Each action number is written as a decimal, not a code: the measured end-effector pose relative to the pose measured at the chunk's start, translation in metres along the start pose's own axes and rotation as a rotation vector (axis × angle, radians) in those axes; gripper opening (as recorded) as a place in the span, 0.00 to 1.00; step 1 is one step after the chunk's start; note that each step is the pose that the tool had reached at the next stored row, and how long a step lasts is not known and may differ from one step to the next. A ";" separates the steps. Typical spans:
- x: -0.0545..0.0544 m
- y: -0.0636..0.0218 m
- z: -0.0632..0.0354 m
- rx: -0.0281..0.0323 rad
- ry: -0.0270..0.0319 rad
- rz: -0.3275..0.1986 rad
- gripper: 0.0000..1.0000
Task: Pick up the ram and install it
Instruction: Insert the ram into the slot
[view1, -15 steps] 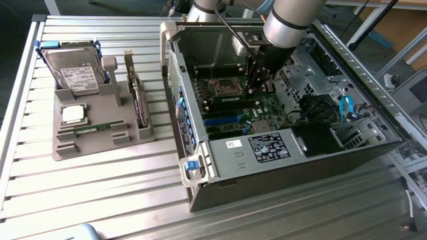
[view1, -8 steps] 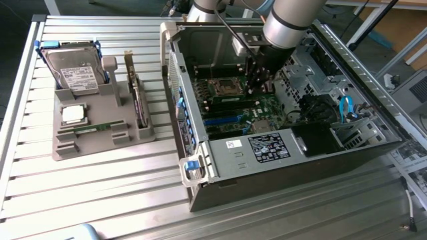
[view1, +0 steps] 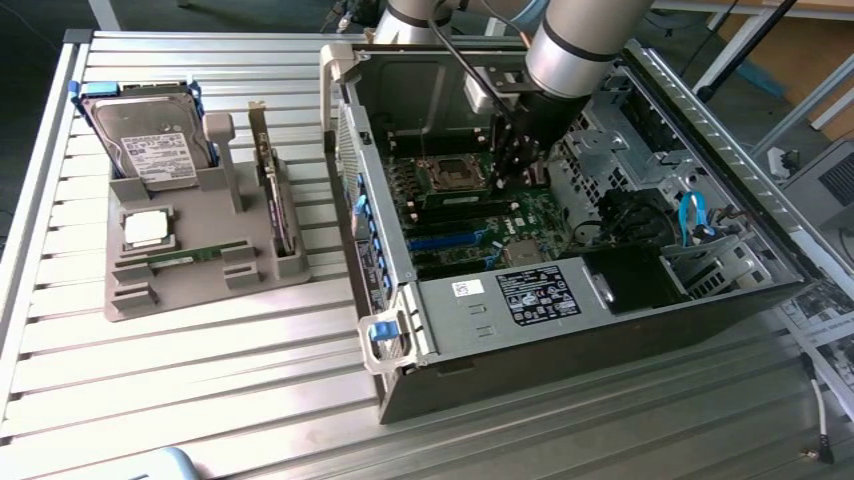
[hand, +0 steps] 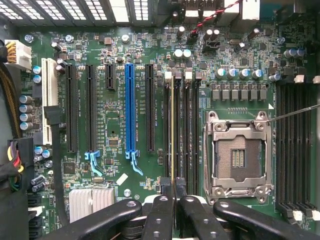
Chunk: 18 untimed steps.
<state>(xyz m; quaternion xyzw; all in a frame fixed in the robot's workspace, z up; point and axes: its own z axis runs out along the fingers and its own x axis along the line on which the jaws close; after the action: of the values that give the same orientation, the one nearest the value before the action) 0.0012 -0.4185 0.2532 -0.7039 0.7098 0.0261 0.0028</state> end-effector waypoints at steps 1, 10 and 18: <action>0.000 0.0000 0.0000 0.0000 0.0000 -0.001 0.12; 0.000 -0.0001 0.0032 -0.0001 -0.0001 -0.002 0.12; 0.000 -0.0003 0.0076 -0.0002 0.0004 -0.002 0.12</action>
<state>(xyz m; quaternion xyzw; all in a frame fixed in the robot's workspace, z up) 0.0012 -0.4185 0.2455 -0.7045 0.7092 0.0261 0.0026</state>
